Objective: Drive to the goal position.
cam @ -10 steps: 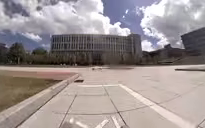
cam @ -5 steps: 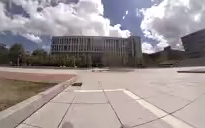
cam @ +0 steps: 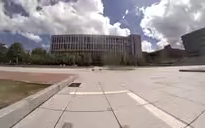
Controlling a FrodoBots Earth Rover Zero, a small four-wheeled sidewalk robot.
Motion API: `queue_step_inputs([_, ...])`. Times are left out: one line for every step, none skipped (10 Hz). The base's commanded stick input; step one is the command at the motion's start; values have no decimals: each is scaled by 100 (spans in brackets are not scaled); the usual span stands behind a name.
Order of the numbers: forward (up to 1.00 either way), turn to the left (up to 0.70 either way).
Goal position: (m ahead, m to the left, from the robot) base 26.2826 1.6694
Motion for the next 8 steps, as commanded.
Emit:
queue_step_inputs([70, 0])
queue_step_inputs([70, 0])
queue_step_inputs([70, 0])
queue_step_inputs([70, 0])
queue_step_inputs([70, 0])
queue_step_inputs([70, 0])
queue_step_inputs([70, 0])
queue_step_inputs([70, 0])
